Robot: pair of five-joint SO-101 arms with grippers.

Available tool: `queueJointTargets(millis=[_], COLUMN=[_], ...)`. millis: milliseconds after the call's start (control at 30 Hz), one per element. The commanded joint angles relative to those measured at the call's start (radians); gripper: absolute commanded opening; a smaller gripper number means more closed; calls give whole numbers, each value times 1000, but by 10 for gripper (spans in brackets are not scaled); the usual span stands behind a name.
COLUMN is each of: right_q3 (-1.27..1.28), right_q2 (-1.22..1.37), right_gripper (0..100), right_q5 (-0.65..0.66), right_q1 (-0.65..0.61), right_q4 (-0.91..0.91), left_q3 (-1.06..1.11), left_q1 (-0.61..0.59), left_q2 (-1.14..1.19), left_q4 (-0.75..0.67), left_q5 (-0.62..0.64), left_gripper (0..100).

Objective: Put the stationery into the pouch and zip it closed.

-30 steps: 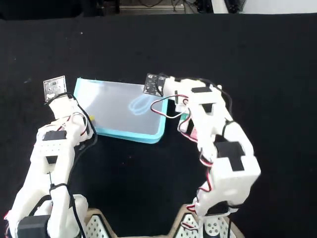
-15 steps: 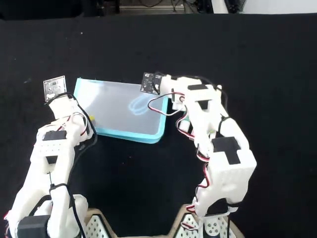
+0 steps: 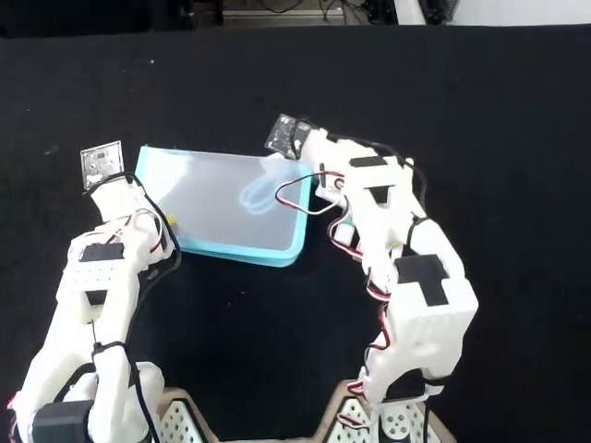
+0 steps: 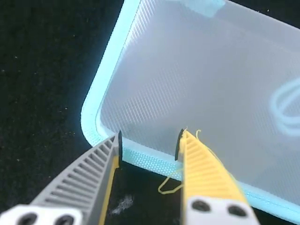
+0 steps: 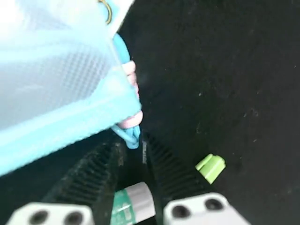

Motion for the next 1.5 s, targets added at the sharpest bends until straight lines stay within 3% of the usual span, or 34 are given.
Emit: queueJointTargets(millis=[0, 467, 667, 900, 1000, 1200, 1367, 1467], right_q3=[-15, 579, 803, 846, 831, 891, 908, 839], right_q2=[-54, -737, -1052, -1369, -1466, -1475, -1343, -1198], right_gripper=[10, 11, 14, 211, 194, 111, 109, 110], right_q5=[-61, -334, -367, -368, -368, -370, -529, -562], right_q1=[41, 2, -44, -144, -107, -72, -63, -87], right_q4=[37, 78, 115, 368, 373, 350, 164, 158], left_q3=[-25, -25, -25, -25, -24, -22, -22, -22], left_q1=[-13, -13, -13, -13, -13, -13, -13, -13], left_q2=[-9, -9, -9, -9, -9, -9, -9, -9], left_q4=[-18, -17, -15, -18, -18, -18, -18, -18], left_q5=[6, 6, 6, 6, 6, 6, 6, 6], left_gripper=[212, 212, 212, 212, 212, 212, 212, 212])
